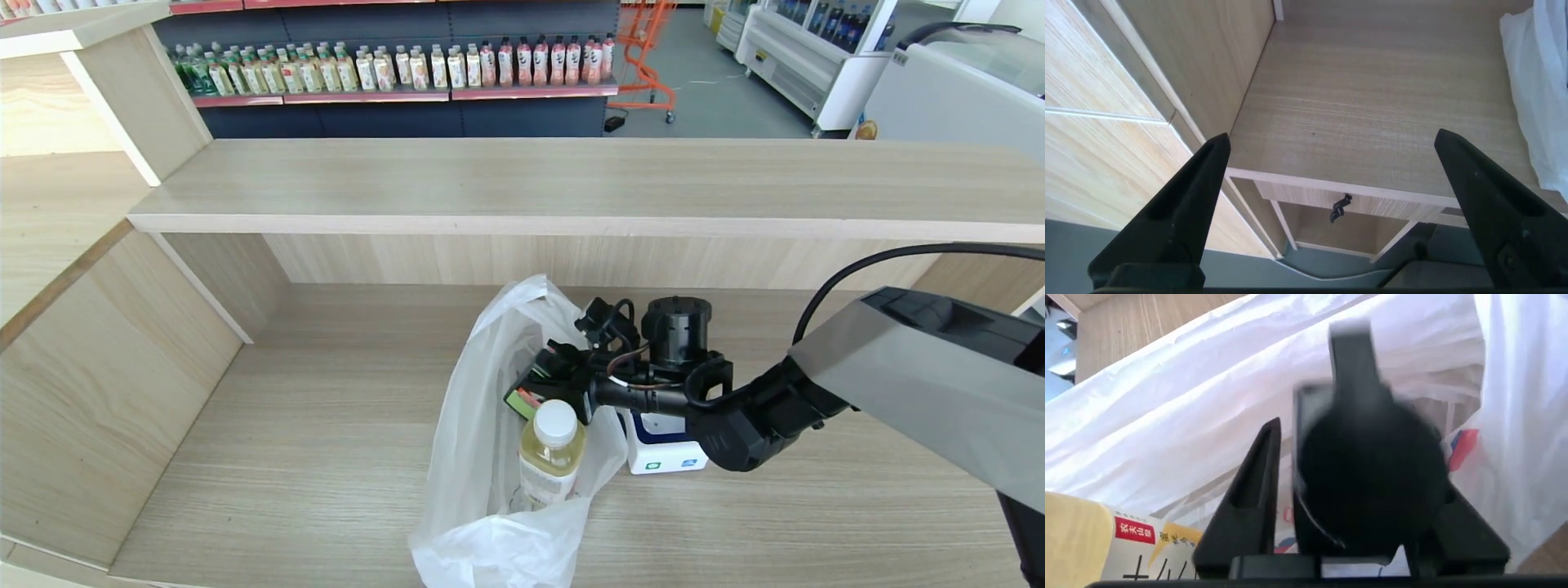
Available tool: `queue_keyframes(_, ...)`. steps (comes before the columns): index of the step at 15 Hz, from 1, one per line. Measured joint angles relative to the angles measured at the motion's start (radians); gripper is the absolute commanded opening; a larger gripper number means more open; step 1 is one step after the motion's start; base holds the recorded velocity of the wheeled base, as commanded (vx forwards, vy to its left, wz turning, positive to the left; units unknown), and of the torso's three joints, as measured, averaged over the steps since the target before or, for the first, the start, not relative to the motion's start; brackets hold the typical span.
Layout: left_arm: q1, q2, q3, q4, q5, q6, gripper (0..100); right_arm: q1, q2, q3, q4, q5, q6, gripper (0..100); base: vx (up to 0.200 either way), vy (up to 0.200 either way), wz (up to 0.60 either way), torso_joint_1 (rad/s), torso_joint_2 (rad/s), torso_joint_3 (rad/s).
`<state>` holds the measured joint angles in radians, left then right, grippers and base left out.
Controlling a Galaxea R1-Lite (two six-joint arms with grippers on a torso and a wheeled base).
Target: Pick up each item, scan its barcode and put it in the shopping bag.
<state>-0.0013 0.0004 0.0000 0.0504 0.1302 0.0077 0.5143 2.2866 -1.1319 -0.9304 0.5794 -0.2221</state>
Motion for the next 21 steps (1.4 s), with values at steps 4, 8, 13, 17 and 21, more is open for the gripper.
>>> queue_keyframes(4, 0.0, 0.0, 0.0, 0.0, 0.0, 0.0, 100, -0.003, -0.035, 0.003, -0.014, 0.0, 0.12, 100, 0.0, 0.0, 0.0, 0.0, 0.0, 0.0)
queue_keyframes(8, 0.0, 0.0, 0.0, 0.0, 0.0, 0.0, 100, -0.037, -0.164, 0.064, -0.014, 0.0, 0.271, 100, 0.0, 0.0, 0.0, 0.0, 0.0, 0.0)
queue_keyframes(13, 0.0, 0.0, 0.0, 0.0, 0.0, 0.0, 100, -0.143, -0.543, 0.359, 0.097, -0.035, 0.341, 100, 0.0, 0.0, 0.0, 0.0, 0.0, 0.0)
queue_keyframes(17, 0.0, 0.0, 0.0, 0.0, 0.0, 0.0, 100, -0.254, -1.001, 0.566, 0.464, -0.266, 0.303, 100, 0.0, 0.0, 0.0, 0.0, 0.0, 0.0)
queue_keyframes(21, 0.0, 0.0, 0.0, 0.0, 0.0, 0.0, 100, -0.326, -1.443, 0.828, 0.647, -0.484, 0.258, 100, 0.0, 0.0, 0.0, 0.0, 0.0, 0.0)
